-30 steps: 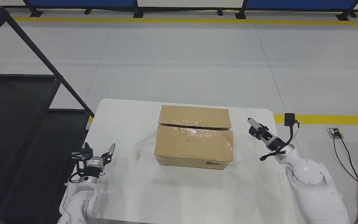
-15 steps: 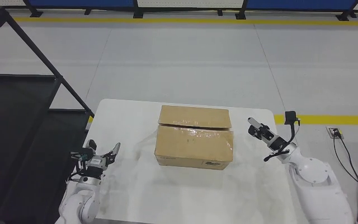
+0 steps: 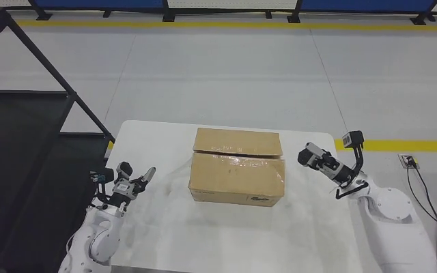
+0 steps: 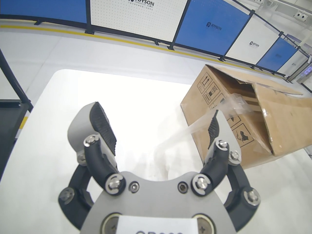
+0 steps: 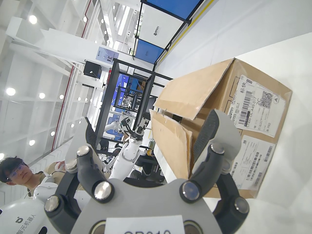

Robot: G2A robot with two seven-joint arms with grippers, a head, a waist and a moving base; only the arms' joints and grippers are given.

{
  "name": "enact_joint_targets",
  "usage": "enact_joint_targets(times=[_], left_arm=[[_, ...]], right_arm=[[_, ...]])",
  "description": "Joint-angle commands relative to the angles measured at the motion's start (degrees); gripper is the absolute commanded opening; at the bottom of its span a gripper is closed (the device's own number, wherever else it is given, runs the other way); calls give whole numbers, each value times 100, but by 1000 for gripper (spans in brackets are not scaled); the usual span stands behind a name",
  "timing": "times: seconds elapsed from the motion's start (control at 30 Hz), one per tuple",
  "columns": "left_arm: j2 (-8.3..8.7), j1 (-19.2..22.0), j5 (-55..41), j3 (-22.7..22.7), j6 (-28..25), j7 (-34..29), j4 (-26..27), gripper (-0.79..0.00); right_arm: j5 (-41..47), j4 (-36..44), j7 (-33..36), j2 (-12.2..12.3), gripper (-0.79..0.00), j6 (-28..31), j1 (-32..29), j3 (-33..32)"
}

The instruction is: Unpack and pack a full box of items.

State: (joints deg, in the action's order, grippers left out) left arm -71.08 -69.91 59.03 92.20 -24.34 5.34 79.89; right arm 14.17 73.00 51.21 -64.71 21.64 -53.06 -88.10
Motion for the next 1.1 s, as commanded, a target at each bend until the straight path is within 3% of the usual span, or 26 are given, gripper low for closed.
enact_joint_targets(times=[0.0, 0.13, 0.4, 0.83, 0.93, 1.07], left_arm=[[0, 0, -4, 0, -4, -4, 0, 0], [-15, -69, -36, -99, 103, 37, 110, 0], [-5, -18, -1085, -128, -417, -598, 393, 0], [20, 137, -1059, -304, -448, -746, 316, 0], [25, 169, -1058, -334, -457, -740, 311, 0], [31, 196, -1150, -372, -538, -758, 350, 0]], right_arm=[[9, 23, 21, -3, 0, -4, -39, 36], [96, -53, 244, -7, 0, 354, -52, 187], [145, -640, 470, -15, 0, 964, 288, 442], [810, -1530, 1254, -96, 0, 1183, 955, 1010], [1374, -1565, 1779, -84, 0, 1282, 974, 971], [1906, -1085, 2157, -3, 0, 987, 798, 868]])
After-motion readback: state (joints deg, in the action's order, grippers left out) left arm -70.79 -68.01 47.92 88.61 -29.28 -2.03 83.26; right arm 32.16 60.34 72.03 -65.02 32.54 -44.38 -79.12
